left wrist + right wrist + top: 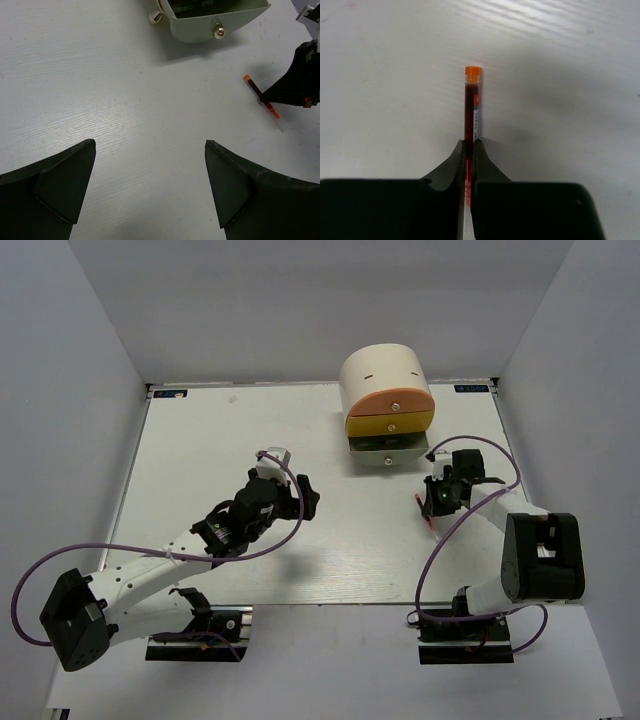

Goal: Sort the stationery into containers
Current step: Pick up the pen from the center of the board, then place the pen in the drawer.

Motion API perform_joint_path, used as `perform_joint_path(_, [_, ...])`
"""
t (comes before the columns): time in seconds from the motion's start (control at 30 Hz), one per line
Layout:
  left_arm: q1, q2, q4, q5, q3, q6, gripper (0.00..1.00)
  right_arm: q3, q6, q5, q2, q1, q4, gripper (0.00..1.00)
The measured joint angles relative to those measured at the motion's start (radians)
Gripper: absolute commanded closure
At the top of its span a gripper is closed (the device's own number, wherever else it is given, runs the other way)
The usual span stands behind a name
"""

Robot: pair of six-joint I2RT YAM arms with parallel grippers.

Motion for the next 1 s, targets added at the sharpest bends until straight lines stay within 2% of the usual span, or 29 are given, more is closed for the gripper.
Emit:
perform_joint_path(0.27, [0.0, 0.019, 0.018, 0.001, 0.0, 0.001, 0.0, 0.09, -0.227, -0.344, -0.171, 0.0, -0.213, 1.0])
perform_joint_path(0.47, [0.0, 0.031, 0.027, 0.004, 0.0, 0.008, 0.0, 0.262, -0.437, -0.575, -0.18, 0.008, -0.264, 1.0])
perform_joint_path(0.57, [0.0, 0.031, 0.029, 0.004, 0.0, 0.01, 0.0, 0.34, -0.524, -0.611, -0.135, 0.02, -0.246, 1.0])
perform_joint_path(0.8, [0.0, 0.031, 0.029, 0.005, 0.0, 0.012, 0.0, 0.633, -0.734, -0.6, 0.119, 0.058, -0.209, 1.0])
perform_joint_path(1.0, [0.0, 0.031, 0.029, 0.005, 0.0, 0.012, 0.0, 0.765, -0.993, -0.548, 0.258, 0.093, -0.24, 1.0])
